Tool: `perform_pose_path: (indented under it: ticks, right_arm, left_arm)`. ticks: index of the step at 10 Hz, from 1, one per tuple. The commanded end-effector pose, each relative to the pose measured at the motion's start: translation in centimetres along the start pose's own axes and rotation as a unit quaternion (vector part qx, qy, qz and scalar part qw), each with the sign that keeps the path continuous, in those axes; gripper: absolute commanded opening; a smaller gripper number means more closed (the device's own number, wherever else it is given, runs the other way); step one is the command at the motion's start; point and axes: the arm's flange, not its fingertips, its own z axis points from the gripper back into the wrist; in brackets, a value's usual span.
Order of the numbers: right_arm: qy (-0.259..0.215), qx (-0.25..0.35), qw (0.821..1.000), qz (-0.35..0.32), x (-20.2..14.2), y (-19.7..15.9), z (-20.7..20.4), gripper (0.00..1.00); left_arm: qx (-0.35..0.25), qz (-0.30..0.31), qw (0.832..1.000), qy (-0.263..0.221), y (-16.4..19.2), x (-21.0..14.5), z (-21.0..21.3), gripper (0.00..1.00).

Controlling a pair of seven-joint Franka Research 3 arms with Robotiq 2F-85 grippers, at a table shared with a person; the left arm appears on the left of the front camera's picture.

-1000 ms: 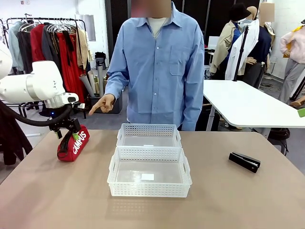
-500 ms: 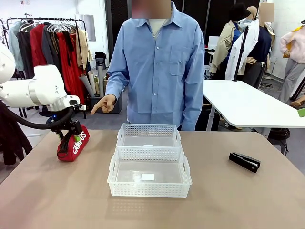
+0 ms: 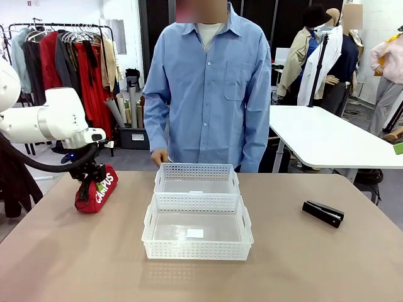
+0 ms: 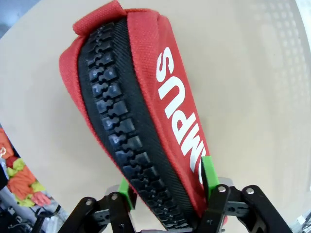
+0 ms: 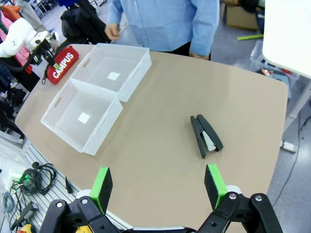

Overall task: Distribute items into two baskets.
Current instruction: Pick up the Pencil pouch that the person points to.

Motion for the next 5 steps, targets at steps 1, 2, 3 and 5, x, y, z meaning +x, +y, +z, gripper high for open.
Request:
perform_pose_path:
  ticks: [1,2,3,5]
  right_arm:
    - [-0.006,0.008,1.000,-0.001,-0.05,-0.09,0.10,1.00]
    - [-0.006,0.008,1.000,-0.001,-0.05,-0.09,0.10,1.00]
    - [-0.006,0.008,1.000,-0.001,-0.05,-0.09,0.10,1.00]
    - [-0.006,0.008,1.000,-0.001,-0.05,-0.09,0.10,1.00]
  left_arm:
    - [-0.002,0.000,1.000,0.004,0.01,0.02,-0.02,0.06]
    - [-0.006,-0.003,1.000,0.004,0.02,0.01,-0.08,0.00]
    - [-0.009,-0.004,1.000,0.005,0.06,0.00,-0.12,0.00]
    - [-0.014,-0.004,1.000,0.005,0.13,-0.01,-0.15,0.00]
